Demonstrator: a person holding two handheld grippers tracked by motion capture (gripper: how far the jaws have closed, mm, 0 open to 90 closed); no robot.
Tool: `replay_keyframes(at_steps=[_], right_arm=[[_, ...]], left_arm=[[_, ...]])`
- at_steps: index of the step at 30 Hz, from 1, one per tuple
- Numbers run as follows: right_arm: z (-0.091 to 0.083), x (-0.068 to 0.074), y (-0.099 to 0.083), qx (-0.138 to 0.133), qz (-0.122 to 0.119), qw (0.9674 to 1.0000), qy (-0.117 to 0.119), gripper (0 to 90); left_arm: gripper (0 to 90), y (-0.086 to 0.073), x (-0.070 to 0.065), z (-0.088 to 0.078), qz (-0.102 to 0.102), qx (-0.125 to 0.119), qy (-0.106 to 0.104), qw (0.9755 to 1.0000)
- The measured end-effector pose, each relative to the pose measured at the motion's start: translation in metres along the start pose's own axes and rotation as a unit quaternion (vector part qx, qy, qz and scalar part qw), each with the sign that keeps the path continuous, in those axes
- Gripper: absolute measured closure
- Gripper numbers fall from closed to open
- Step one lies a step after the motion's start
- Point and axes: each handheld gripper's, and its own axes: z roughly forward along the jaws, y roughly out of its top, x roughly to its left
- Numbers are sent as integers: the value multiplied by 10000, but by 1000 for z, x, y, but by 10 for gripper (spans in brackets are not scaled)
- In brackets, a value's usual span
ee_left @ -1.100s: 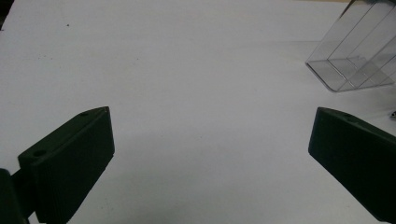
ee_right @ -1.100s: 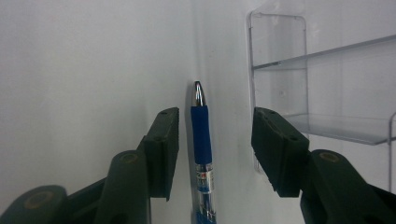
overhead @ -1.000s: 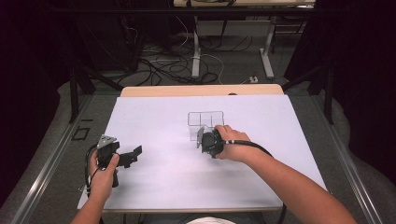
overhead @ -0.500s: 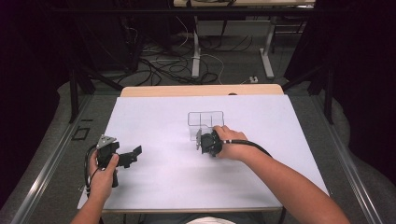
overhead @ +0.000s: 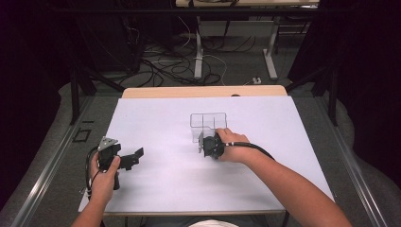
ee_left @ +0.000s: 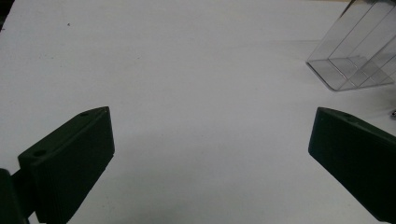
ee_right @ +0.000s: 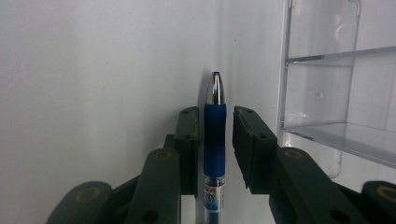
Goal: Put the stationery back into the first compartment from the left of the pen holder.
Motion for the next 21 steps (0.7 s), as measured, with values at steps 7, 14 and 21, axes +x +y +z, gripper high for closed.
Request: replay_keyframes(at_steps=[7,14,21], right_arm=[[1,-2,-3,-89,16,10000,28,761],[1,-1,-2,-63,48,10000,42,792],[1,0,-2,-54,86,9999,21,796]], left_arm=[[3,0,0,0,-3,10,4,10000],[2,0,0,0,3,14,1,10000],[3,0,0,0,-5,0,2,10000]])
